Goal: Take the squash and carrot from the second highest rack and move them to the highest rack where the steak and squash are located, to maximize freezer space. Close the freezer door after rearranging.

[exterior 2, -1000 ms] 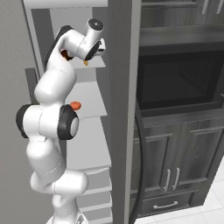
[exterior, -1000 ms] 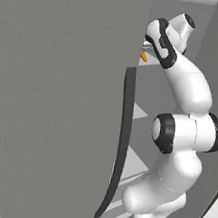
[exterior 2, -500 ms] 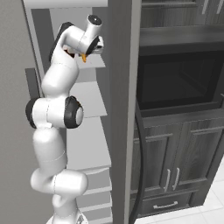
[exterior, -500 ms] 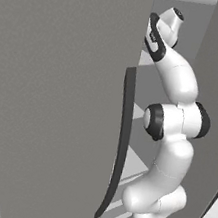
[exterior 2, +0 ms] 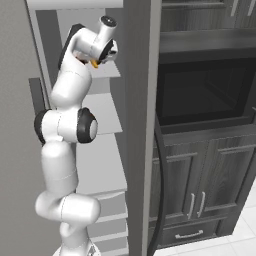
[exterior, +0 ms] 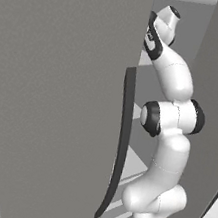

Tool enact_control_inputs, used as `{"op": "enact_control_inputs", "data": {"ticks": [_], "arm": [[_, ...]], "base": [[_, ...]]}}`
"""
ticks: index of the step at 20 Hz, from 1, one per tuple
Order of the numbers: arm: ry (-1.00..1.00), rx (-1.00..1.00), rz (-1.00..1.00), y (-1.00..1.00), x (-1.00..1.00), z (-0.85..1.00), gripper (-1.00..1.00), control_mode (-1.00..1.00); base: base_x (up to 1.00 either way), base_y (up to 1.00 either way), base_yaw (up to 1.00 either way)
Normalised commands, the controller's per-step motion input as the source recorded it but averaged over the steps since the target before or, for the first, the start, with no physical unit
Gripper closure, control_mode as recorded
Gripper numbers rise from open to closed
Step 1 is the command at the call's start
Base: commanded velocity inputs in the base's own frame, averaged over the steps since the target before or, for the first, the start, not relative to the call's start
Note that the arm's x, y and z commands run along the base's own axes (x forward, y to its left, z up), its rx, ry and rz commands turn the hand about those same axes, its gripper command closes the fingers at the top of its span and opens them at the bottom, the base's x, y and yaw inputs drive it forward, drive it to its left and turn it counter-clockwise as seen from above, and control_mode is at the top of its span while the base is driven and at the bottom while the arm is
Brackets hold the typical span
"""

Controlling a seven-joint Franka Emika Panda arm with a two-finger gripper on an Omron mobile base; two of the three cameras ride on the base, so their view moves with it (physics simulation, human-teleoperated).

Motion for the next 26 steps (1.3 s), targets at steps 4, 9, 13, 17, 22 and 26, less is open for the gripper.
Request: {"op": "enact_control_inputs", "data": {"ticks": [4, 9, 13, 17, 22, 26], "arm": [[-0.11, 0.08, 0.0, -0.16, -0.31, 0.08, -1.0, -1.0], [-0.12, 0.04, 0.0, -0.14, -0.5, 0.01, -1.0, -1.0], [-0.09, 0.0, 0.0, -0.01, -0.73, 0.0, -1.0, -1.0], [-0.05, 0.0, 0.0, 0.0, -0.87, 0.0, -1.0, -1.0], [-0.02, 0.0, 0.0, 0.0, -0.93, -0.01, -1.0, -1.0], [0.0, 0.0, 0.01, -0.01, -0.88, -0.06, -1.0, -1.0]], "base": [[0.0, 0.0, 0.0], [0.0, 0.0, 0.0], [0.0, 0.0, 0.0], [0.0, 0.0, 0.0], [0.0, 0.0, 0.0], [0.0, 0.0, 0.0]]}}
